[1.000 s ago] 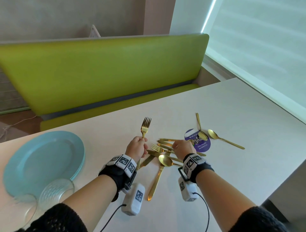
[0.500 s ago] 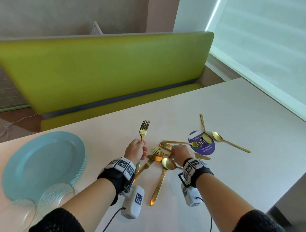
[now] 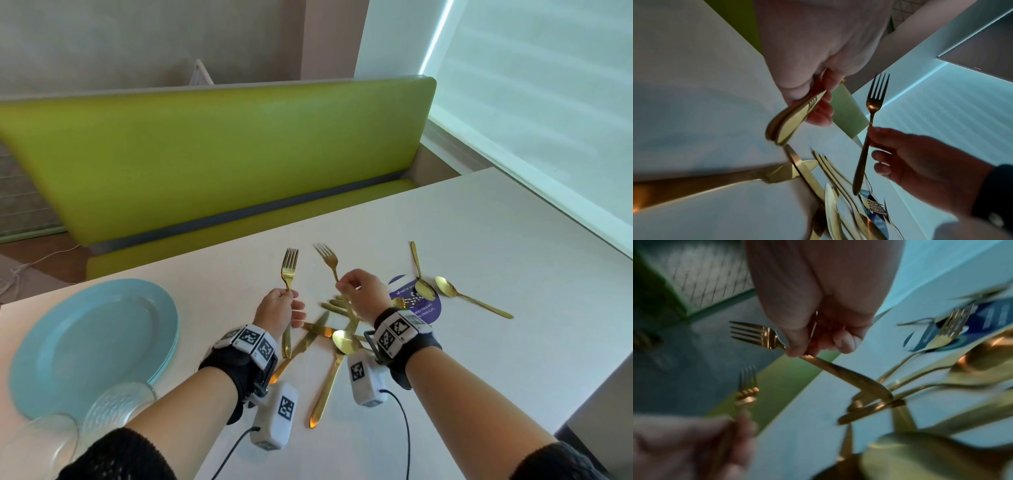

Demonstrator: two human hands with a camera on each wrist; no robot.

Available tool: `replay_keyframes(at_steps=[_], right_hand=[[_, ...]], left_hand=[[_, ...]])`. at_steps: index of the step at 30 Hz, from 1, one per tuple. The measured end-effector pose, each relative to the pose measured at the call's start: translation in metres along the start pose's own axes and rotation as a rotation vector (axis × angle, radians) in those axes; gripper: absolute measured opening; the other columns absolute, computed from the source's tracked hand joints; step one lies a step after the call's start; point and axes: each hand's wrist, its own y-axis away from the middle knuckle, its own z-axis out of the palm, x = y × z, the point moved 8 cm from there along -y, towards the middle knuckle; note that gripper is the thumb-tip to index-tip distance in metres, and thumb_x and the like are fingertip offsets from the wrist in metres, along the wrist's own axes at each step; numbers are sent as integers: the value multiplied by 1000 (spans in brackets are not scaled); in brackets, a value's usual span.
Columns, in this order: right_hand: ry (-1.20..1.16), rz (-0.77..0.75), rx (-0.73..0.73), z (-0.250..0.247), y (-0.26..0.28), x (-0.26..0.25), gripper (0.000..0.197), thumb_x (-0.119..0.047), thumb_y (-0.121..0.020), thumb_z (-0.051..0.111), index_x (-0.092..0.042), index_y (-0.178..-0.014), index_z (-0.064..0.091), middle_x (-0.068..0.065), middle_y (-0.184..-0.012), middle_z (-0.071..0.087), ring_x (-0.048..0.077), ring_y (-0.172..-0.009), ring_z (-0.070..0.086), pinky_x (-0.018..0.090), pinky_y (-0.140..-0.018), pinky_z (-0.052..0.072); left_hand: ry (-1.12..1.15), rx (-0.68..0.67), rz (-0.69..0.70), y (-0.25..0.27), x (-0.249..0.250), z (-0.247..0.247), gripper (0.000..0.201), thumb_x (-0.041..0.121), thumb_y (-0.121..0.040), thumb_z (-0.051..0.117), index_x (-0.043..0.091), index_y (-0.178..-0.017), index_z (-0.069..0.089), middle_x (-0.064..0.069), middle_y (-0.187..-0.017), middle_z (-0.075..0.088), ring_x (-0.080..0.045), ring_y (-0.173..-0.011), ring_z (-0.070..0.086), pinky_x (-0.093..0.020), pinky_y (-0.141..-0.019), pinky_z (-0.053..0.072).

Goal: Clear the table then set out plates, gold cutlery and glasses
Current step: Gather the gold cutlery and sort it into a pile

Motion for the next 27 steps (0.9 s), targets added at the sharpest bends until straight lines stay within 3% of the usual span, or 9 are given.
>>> replay_keyframes(at_steps=[4, 6, 8, 12, 16, 18, 20, 24, 27], right_hand=[[-333, 184, -216, 26, 10, -4, 19, -20, -91, 59, -17, -73, 57, -6, -60, 56, 7, -48, 42, 18, -46, 37], [-450, 247, -283, 37, 18, -4, 20, -18, -92, 58, -16, -72, 56, -8, -51, 58, 9, -45, 40, 19, -45, 35], [-523, 278, -313, 45, 24, -3, 19, -18, -92, 59, -15, -73, 58, -6, -56, 62, 8, -44, 41, 19, -44, 34], [-494, 298, -317, 52, 29, 2, 18, -20, -90, 62, -16, -73, 58, -1, -61, 58, 7, -42, 44, 18, -41, 34], [-433, 293, -300, 54, 30, 5, 15, -17, -89, 63, -14, -76, 56, 1, -62, 58, 4, -35, 45, 15, -35, 32], [-419, 290, -297, 55, 29, 7, 12, -16, -88, 65, -14, -79, 57, 0, -60, 59, 2, -32, 47, 14, -34, 33], [-404, 282, -306, 55, 27, 6, 12, -18, -88, 64, -14, -78, 60, -3, -58, 60, 2, -35, 49, 14, -35, 34], [-221, 260, -278, 41, 10, 11, 14, -26, -89, 63, -16, -79, 65, -6, -69, 64, 8, -53, 50, 19, -46, 39], [-34, 343, -170, 13, -13, 38, 18, -23, -88, 61, -9, -95, 68, 6, -93, 68, 17, -75, 56, 27, -66, 51]], left_hand=[[34, -63, -14, 4, 1, 12, 23, 13, -100, 34, 11, -86, 51, -11, -85, 60, -24, -68, 60, -31, -59, 49], [37, -106, -15, 7, 2, 19, 21, 15, -100, 35, 11, -90, 53, -12, -92, 62, -26, -73, 63, -33, -62, 52], [57, -140, -17, 10, 1, 24, 20, 15, -100, 36, 9, -95, 54, -15, -96, 62, -30, -77, 65, -36, -64, 54], [71, -149, -36, 12, -4, 29, 22, 18, -100, 37, 5, -101, 54, -16, -88, 61, -30, -72, 64, -38, -64, 55], [55, -151, -53, 12, -8, 34, 23, 17, -100, 35, 10, -86, 52, -16, -80, 58, -28, -65, 60, -40, -67, 52], [45, -140, -52, 10, -9, 35, 24, 16, -100, 34, 10, -86, 52, -14, -77, 57, -25, -61, 57, -35, -61, 49], [36, -121, -50, 9, -9, 34, 23, 14, -100, 32, 9, -89, 52, -10, -74, 56, -20, -58, 53, -28, -53, 43], [0, -50, -37, 1, -7, 26, 23, 12, -99, 33, 10, -87, 53, -7, -77, 56, -16, -59, 48, -25, -50, 36], [7, -17, -28, -5, -3, 19, 24, 9, -99, 32, 10, -85, 51, -7, -71, 49, -15, -55, 42, -25, -48, 32]])
